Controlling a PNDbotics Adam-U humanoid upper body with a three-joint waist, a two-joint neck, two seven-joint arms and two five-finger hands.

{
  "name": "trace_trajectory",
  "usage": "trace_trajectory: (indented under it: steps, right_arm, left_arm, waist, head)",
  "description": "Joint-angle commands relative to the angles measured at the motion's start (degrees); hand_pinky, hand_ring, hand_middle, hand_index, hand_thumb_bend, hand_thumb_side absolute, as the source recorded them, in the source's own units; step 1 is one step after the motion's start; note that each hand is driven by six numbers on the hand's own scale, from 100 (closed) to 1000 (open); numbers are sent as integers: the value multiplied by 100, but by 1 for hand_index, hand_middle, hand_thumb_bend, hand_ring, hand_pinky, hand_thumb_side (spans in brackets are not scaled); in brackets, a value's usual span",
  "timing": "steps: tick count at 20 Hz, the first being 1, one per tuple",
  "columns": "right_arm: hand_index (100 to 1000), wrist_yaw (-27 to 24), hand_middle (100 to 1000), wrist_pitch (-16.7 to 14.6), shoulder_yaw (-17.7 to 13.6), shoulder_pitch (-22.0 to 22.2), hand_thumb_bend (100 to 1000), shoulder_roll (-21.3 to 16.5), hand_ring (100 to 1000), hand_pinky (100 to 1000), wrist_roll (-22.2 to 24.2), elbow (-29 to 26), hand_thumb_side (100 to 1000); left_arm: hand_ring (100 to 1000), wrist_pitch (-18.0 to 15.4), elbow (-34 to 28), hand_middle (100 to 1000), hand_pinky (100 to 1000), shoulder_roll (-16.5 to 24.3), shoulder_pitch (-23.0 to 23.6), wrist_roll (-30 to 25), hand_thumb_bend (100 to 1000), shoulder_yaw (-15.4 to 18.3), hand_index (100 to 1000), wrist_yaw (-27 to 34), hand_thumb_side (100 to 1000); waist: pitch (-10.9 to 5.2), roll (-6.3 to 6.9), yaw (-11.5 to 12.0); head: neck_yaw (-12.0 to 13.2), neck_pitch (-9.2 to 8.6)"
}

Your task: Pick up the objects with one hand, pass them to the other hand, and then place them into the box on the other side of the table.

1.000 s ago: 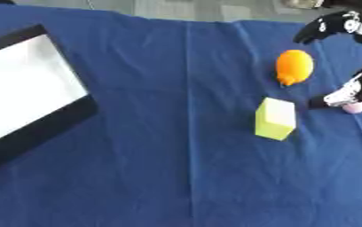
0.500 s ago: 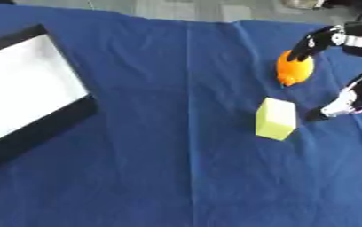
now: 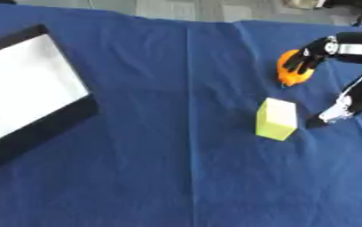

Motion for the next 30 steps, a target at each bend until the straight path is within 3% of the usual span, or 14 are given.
trace_trajectory:
  steps: [1,12,30]
  right_arm:
    - [877,-14,773,135,-16,-58,681,-89,798,823,160,-50,373]
    - [880,-82,777,521,133,-145,667,87,807,816,530,-50,413]
    - [882,643,815,947,315,-99,667,337,845,835,-19,-50,432]
  left_arm:
    - [781,12,-84,761,1000,158,-37,-2,181,16,824,-11,941]
    - [782,18,-75,757,1000,172,-46,-24,184,-13,822,-5,944]
    - [781,29,-80,751,1000,120,-59,-45,186,-43,820,-2,955]
  waist:
    - [-61,13,7]
    - [-80,-28,23]
    - [1,-26,100]
  head:
    - [-17,33]
    - [-43,33]
    - [-97,33]
